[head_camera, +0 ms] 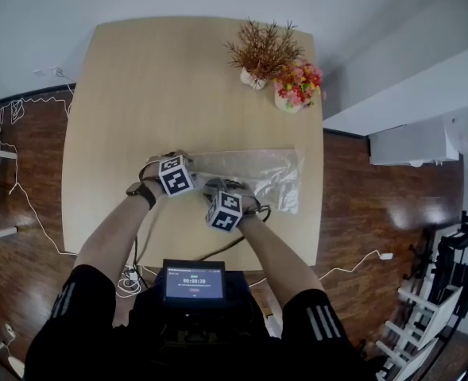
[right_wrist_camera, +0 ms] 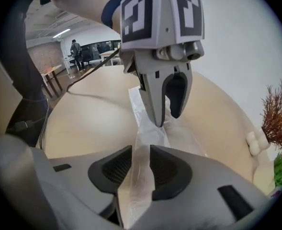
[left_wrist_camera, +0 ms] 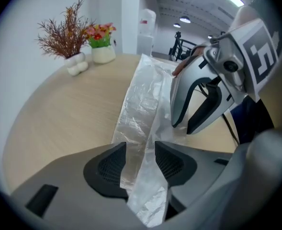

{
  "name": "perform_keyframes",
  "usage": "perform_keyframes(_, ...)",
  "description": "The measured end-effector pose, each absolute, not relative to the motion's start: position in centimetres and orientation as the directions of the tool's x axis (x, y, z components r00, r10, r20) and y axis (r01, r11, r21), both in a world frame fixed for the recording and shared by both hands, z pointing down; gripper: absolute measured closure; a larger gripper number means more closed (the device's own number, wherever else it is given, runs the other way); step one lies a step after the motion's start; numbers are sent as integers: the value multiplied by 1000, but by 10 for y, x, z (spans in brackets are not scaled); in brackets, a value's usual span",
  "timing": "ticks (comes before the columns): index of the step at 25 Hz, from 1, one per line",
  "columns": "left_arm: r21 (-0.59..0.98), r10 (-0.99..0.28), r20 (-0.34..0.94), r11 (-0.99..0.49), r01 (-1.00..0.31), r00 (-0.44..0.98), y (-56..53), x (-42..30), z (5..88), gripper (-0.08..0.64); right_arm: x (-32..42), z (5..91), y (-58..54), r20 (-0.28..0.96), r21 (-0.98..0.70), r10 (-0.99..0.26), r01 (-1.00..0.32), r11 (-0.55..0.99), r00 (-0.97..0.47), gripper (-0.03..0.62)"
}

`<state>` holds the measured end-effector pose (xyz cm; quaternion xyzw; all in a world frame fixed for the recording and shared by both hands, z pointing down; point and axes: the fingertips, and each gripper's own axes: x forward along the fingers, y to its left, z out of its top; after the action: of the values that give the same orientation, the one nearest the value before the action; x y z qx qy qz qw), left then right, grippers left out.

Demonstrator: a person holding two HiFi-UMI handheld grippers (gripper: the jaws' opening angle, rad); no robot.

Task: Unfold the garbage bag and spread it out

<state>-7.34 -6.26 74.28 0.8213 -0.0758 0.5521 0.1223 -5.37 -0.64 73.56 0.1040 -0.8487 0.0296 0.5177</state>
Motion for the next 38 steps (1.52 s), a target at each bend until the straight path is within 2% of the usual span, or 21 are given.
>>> perform_keyframes(7, 43, -79, 929, -948, -316, 362, -90, -89, 723, 360, -54, 729, -9, 875, 151, -211, -168, 974, -436, 569)
perform_keyframes(10, 4, -90, 952, -952, -306, 293, -100, -103, 731, 360, -55, 725, -5, 872, 171, -218, -145, 975, -438, 572)
perform_keyframes(15, -51, -82, 983, -982, -182, 166, -98, -118, 759, 360, -53, 721, -3, 867, 176, -229, -157, 972, -443, 572)
perform_keyframes(21, -87, -116, 980, -980, -178, 161, -108, -115, 762, 360, -57, 704, 0, 839, 205, -252, -149, 967, -482, 572)
perform_keyframes(27, -95, -128, 979, -976, -197, 158, -115, -116, 763, 360, -61, 678, 22, 811, 258, -263, -83, 962, -523, 572)
perform_keyframes(35, -153, -180, 975, -969, -193, 132, -119, -117, 762, 360, -70, 703, 78, 821, 289, -218, 56, 956, -527, 572)
perform_keyframes(38, -175, -200, 972, -966, -189, 125, -120, -117, 762, 360, -72, 708, 94, 852, 245, -162, 105, 964, -498, 571)
